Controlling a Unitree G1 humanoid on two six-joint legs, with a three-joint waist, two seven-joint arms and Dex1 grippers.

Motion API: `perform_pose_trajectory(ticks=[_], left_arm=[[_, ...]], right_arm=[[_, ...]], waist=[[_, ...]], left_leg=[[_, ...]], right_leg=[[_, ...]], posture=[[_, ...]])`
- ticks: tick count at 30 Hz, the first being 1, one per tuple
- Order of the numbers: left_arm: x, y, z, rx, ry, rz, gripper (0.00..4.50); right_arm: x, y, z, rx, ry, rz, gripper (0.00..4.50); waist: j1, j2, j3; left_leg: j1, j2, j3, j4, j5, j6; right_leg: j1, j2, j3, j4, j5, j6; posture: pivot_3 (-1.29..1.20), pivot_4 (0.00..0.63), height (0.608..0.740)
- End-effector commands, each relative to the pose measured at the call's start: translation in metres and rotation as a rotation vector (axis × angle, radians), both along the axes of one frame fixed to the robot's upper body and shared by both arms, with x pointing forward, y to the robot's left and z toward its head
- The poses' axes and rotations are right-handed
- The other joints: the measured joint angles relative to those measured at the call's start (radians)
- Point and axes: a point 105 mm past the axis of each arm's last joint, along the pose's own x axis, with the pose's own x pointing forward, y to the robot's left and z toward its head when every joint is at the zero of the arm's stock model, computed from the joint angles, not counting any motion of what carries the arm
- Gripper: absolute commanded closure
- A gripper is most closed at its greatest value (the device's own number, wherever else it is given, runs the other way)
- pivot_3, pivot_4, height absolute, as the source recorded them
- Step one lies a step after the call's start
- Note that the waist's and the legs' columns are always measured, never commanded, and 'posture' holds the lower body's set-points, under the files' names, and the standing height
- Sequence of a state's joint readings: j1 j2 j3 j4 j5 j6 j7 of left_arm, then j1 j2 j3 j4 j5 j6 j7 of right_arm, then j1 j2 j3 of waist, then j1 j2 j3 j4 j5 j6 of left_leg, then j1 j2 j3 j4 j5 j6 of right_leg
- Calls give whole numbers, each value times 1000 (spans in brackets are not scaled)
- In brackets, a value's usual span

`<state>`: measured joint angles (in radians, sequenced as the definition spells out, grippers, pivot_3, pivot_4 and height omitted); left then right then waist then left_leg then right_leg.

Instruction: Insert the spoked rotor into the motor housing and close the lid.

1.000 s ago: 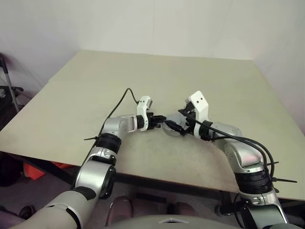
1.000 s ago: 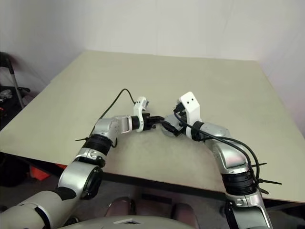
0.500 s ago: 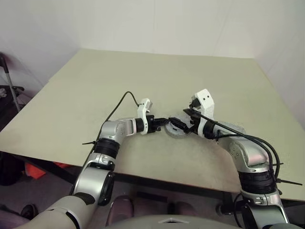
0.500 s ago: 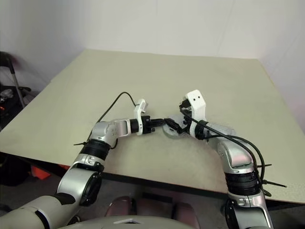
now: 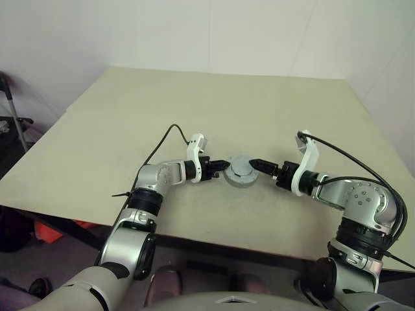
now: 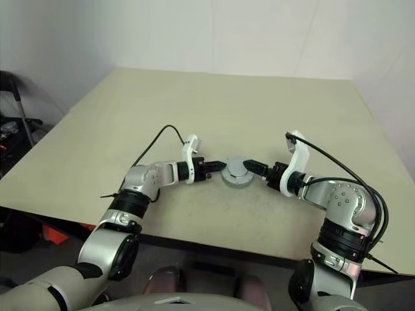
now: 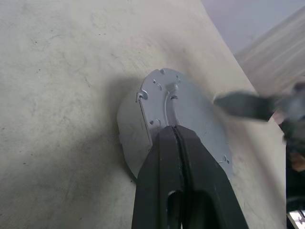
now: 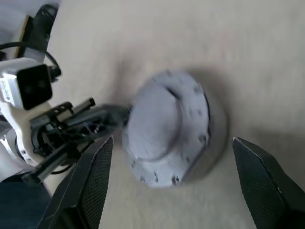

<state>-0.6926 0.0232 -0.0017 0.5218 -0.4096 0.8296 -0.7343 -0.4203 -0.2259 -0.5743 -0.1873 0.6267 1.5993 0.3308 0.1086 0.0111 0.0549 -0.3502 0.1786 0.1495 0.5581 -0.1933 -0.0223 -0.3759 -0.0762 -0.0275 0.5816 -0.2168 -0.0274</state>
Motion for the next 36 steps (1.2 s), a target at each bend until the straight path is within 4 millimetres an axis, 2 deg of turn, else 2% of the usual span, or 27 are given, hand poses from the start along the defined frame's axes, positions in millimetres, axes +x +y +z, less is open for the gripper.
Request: perform_pose_trajectory(ticks=[1,15,17,24,29,30,33,36], left_arm=[[-1,1,-1,0,0,3,4500],[5,9,0,25,-22,34,4500],[6,10,0,30,-25,37,4500],[9,12,1,39,-38,45,4500],[11,13,2,44,-47,48,4500],[11,13,2,45,-48,49,4500],[12,13,2,48,-52,51,4500],[11,14,2,50,-53,52,4500]], right_arm=[[4,1,-1,11,14,-18,26],[19,44,-16,187,66,-10,26],[21,48,-16,200,65,-10,26],[24,68,-11,272,66,29,26],[27,76,-11,277,75,45,26],[27,77,-12,273,77,44,26],[29,74,-15,256,81,23,26],[34,67,-20,233,85,-23,661]], waist=[[0,0,0],[-14,0,0],[-16,0,0],[-17,0,0],[-15,0,0],[-15,0,0],[-15,0,0],[-15,0,0]], left_leg=[[0,0,0,0,0,0],[2,1,0,0,3,-5],[3,1,0,0,4,-6],[6,3,1,-4,7,-11],[6,2,1,-6,7,-11],[4,2,1,-6,7,-11],[2,2,1,-6,7,-11],[2,2,1,-6,7,-11]], right_leg=[[0,0,0,0,0,0],[1,0,0,6,0,0],[0,0,0,6,-2,4],[0,1,0,7,-2,4],[-5,1,0,7,-1,2],[-7,1,0,7,2,-3],[-9,1,0,7,3,-4],[-9,2,0,7,2,-4]], posture=[[0,0,740],[0,0,740],[0,0,740],[0,0,740],[0,0,740],[0,0,740],[0,0,740],[0,0,740]])
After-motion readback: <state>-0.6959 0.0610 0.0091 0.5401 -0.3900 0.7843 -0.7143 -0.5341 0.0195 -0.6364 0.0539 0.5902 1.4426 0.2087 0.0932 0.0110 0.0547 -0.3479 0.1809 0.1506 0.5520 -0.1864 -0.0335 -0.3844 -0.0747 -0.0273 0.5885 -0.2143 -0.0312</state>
